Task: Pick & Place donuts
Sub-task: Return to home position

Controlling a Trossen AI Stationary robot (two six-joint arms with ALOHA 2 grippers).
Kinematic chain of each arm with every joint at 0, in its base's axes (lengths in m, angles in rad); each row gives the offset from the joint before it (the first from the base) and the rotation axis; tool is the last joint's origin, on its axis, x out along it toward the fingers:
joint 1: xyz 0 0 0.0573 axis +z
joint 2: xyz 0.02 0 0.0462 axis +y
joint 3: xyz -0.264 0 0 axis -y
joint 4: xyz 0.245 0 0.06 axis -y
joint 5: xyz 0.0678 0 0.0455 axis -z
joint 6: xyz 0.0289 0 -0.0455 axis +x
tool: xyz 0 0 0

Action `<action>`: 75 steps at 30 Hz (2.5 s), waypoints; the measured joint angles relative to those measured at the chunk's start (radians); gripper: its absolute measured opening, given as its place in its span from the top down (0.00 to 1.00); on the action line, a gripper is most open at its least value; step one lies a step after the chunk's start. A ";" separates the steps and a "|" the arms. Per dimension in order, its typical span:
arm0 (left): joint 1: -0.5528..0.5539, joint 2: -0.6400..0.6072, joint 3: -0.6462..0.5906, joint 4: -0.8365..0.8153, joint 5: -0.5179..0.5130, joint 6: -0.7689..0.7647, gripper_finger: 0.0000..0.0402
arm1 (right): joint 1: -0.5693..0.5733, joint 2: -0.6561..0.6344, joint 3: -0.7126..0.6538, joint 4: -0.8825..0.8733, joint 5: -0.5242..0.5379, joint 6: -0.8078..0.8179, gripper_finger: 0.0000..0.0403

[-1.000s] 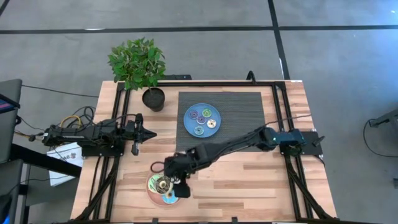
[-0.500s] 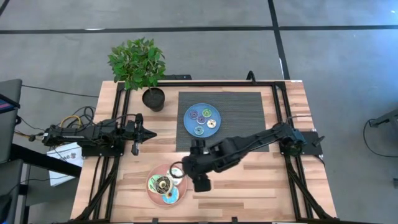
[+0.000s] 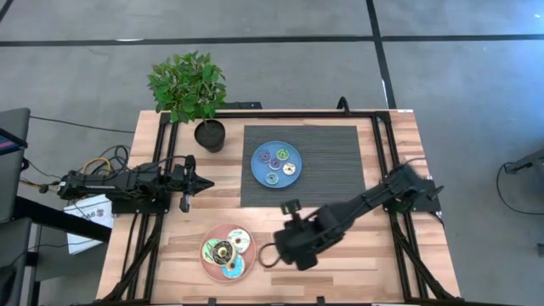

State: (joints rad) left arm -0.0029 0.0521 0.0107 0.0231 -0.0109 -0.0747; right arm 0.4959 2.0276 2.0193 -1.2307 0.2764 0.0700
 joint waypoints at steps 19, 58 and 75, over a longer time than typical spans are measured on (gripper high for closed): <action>0.000 0.000 0.000 0.000 0.000 0.000 0.98 | 0.012 -1.001 -1.337 0.880 -0.014 0.134 1.00; 0.000 0.000 0.000 0.000 0.000 0.000 0.98 | -0.385 -1.913 -1.931 1.192 -0.250 -0.041 1.00; 0.000 0.000 0.000 0.000 0.000 0.000 0.98 | -0.448 -1.983 -1.931 0.988 -0.246 0.061 1.00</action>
State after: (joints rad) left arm -0.0029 0.0525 0.0105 0.0231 -0.0109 -0.0746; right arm 0.0475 0.0441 0.0887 -0.2432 0.0307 0.1314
